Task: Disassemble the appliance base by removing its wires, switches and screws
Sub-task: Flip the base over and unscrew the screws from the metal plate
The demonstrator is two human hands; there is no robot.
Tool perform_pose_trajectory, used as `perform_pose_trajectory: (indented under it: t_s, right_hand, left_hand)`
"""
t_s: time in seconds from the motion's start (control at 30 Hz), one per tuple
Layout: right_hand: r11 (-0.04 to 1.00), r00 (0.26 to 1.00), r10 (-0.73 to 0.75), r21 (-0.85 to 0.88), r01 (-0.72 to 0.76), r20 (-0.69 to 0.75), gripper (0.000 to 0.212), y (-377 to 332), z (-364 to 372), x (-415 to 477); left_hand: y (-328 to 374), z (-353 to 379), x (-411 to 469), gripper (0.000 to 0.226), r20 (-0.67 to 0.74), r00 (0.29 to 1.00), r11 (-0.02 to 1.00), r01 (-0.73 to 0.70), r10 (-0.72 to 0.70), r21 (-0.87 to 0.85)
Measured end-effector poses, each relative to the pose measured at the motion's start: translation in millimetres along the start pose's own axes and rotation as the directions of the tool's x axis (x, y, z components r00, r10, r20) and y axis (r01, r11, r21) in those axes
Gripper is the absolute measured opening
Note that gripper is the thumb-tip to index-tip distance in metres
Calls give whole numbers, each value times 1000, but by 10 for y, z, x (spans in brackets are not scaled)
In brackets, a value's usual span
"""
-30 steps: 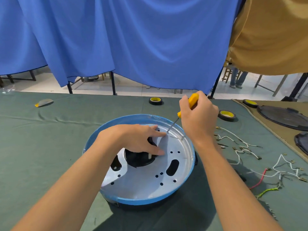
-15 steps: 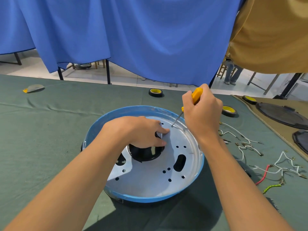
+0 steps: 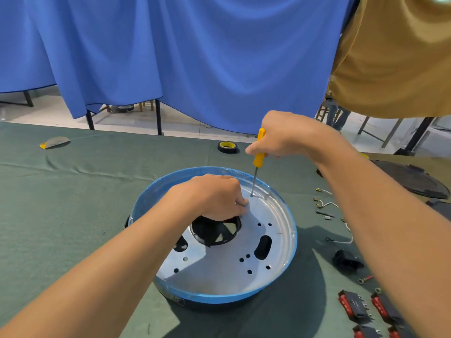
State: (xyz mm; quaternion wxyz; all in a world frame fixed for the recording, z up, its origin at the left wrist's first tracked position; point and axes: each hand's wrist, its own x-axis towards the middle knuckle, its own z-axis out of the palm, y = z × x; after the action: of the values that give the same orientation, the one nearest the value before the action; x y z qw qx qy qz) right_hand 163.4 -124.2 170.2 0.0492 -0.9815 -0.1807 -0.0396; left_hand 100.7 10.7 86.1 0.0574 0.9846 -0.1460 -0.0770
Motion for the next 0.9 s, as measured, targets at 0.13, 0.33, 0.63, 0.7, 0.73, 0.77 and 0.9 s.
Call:
perform_pose_trajectory:
  t_s: [0.13, 0.33, 0.63, 0.7, 0.73, 0.77, 0.9]
  right_hand:
    - [991, 979, -19, -128, 45, 201, 39, -149, -156, 97]
    - [980, 927, -45, -164, 113, 373, 38, -217, -206, 181]
    - [965, 898, -92, -185, 187, 431, 29, -148, -207, 168]
    - [975, 894, -56, -171, 145, 444, 48, -141, -211, 165]
    - [979, 891, -36, -163, 122, 452, 54, -141, -212, 168]
    - [982, 884, -15, -159, 101, 467, 56, -142, -213, 179]
    - [980, 857, 13, -178, 92, 514, 46, -132, -222, 221]
  left_hand:
    - [18, -75, 16, 36, 64, 995, 996, 76, -73, -49]
    - [10, -99, -4, 36, 96, 994, 997, 59, -53, -57]
    - [8, -65, 8, 42, 153, 988, 1000, 30, -29, -1]
    - [33, -84, 29, 40, 150, 988, 999, 42, -37, -28]
    - [44, -98, 36, 39, 146, 988, 998, 54, -47, -43]
    - [58, -110, 38, 38, 145, 988, 996, 64, -56, -55]
    - [100, -129, 58, 36, 160, 983, 993, 101, -91, -56]
